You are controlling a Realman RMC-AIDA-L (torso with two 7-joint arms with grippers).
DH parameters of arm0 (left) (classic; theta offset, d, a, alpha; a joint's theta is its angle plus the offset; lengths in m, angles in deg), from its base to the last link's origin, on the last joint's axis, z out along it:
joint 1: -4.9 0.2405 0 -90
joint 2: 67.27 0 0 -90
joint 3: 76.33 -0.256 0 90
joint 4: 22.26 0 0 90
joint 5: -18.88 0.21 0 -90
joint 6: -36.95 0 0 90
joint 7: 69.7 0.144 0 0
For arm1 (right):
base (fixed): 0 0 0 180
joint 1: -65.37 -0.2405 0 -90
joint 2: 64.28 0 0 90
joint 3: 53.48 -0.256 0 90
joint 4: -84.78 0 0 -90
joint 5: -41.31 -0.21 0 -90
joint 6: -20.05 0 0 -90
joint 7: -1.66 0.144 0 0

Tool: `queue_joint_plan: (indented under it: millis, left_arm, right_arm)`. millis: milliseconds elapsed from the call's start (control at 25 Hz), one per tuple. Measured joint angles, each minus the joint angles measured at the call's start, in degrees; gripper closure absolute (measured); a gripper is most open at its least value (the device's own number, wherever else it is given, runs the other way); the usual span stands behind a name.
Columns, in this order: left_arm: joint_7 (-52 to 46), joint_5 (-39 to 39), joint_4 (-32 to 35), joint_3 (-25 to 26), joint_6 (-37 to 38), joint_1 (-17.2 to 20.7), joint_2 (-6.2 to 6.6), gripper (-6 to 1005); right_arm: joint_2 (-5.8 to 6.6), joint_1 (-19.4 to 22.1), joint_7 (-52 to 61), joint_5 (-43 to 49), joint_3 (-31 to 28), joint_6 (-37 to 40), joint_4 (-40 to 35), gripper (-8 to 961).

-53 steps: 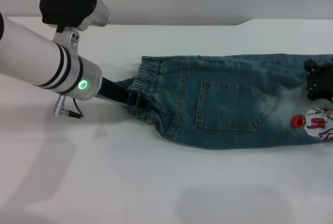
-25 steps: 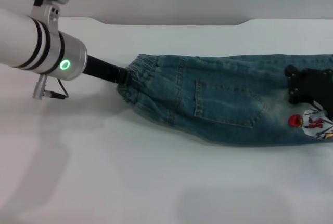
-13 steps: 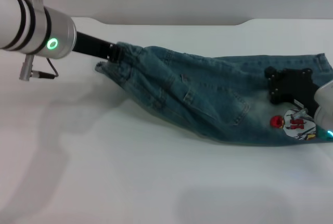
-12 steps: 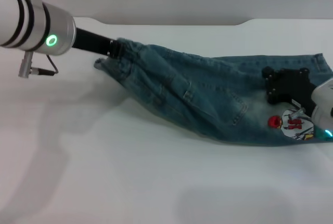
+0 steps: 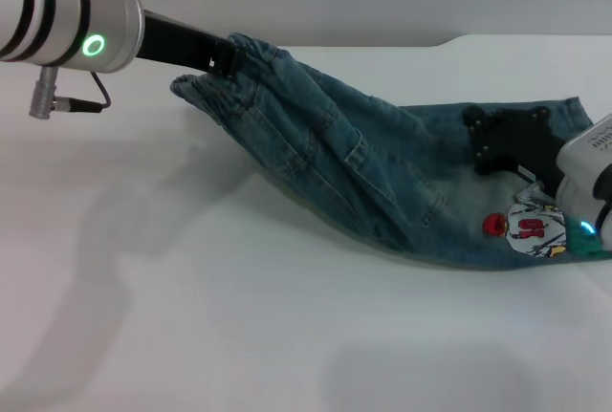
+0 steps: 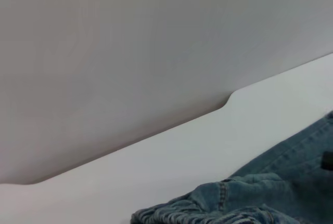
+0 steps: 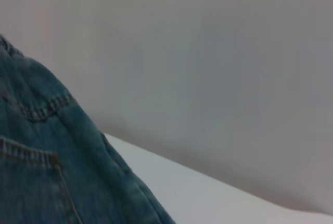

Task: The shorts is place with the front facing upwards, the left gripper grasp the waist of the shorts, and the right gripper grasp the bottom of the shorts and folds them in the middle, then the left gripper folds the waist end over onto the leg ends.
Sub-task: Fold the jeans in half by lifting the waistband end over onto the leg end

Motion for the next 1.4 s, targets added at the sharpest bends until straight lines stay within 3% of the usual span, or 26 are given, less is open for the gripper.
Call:
queue_joint_plan:
  millis: [240,520,880,1200,1400]
  left_arm:
    - [-0.6,0.0,-2.8,-0.9,-1.1,0.1,0.03,957]
    - [-0.7,0.0,-7.2,-1.5,-1.5,0.4,0.07,956]
    - [-0.1,-0.2,-10.1,-2.8,1.0,1.0,0.09,956]
    - [0.8,-0.5,-12.1,-3.6,2.6,0.8,0.05,956]
    - [0.9,-0.6,-12.5,-4.1,3.5,0.3,0.07,955]
  right_arm:
    - [0.02,-0.5,0.0,-6.2,7.0,-0.1,0.8,951]
    - [0.02,-1.9,0.1,-16.9,22.1,1.1,3.4,951]
    - [0.01,-3.7,0.3,-28.2,38.4,11.5,9.2,950]
    - [0.01,-6.5,1.0,-34.5,48.4,13.6,10.9,950]
    - [0.01,-7.2,1.6,-34.7,51.1,15.9,13.1,950]
